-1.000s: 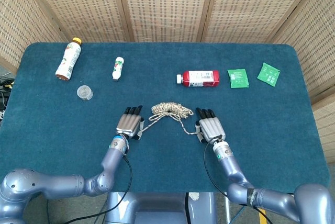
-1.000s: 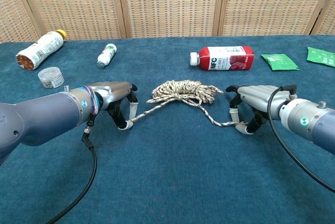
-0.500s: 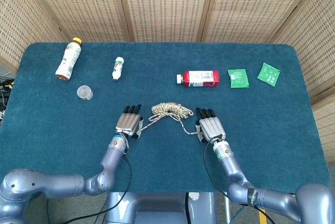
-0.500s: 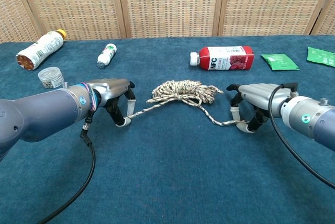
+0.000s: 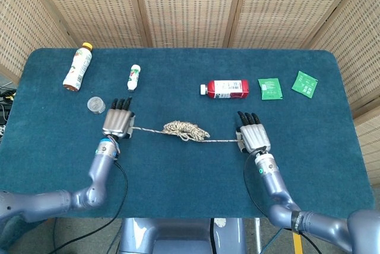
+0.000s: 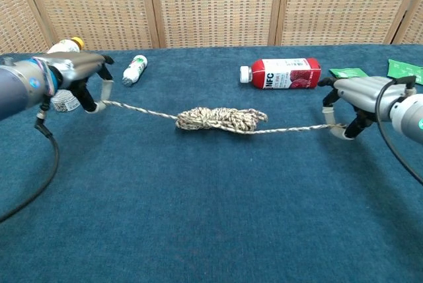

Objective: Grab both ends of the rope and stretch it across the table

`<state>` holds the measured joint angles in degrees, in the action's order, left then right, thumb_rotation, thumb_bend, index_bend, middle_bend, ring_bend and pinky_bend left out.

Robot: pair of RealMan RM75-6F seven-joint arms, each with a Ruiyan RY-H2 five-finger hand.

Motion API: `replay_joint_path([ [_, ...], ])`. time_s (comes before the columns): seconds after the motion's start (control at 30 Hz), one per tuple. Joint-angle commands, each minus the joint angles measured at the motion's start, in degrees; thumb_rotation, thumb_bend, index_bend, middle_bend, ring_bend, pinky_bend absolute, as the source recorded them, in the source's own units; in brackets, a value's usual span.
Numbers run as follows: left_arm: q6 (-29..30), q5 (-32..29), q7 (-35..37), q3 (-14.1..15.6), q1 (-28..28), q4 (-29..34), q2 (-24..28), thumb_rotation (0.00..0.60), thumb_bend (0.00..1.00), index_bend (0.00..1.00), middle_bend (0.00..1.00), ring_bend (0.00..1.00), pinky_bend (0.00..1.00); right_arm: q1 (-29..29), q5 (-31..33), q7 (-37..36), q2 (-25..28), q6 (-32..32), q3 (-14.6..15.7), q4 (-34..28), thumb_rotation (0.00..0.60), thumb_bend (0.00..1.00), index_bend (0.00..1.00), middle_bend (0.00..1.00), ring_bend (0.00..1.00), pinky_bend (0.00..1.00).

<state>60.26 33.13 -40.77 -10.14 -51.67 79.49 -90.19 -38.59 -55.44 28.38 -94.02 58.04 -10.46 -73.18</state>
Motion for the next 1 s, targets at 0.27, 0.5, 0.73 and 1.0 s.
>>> replay_joint_path([
  [0.27,-2.2,7.5,8.8,2.4,6.5,-3.0,8.9,0.6,0.48,0.72,0.0,0.0,0.0,4.0,0.8,-0.8,7.5,2.5,0.1,-0.8,0.6,0.5,0.72,0.02,0.0,0.0],
  [0.5,-4.0,10.1,12.3,3.3,8.8,-4.9,9.8,0.6,0.48,0.72,0.0,0.0,0.0,6.0,0.7,-2.2,10.5,2.9,0.5,-1.2,0.6,0.5,0.72,0.03,0.0,0.0],
  [0.73,-5.4,12.2,14.7,3.1,9.6,-4.6,9.7,0.6,0.39,0.63,0.0,0.0,0.0,6.8,-0.6,-4.4,10.1,3.0,0.7,-1.1,0.6,0.47,0.55,0.03,0.0,0.0],
  [1.0,-4.4,14.7,20.7,1.2,12.3,1.6,14.4,0.6,0.0,0.0,0.0,0.0,0.0,8.9,-8.5,-12.5,11.1,8.8,0.1,-2.9,0.6,0.0,0.0,0.0,0.0,0.0],
])
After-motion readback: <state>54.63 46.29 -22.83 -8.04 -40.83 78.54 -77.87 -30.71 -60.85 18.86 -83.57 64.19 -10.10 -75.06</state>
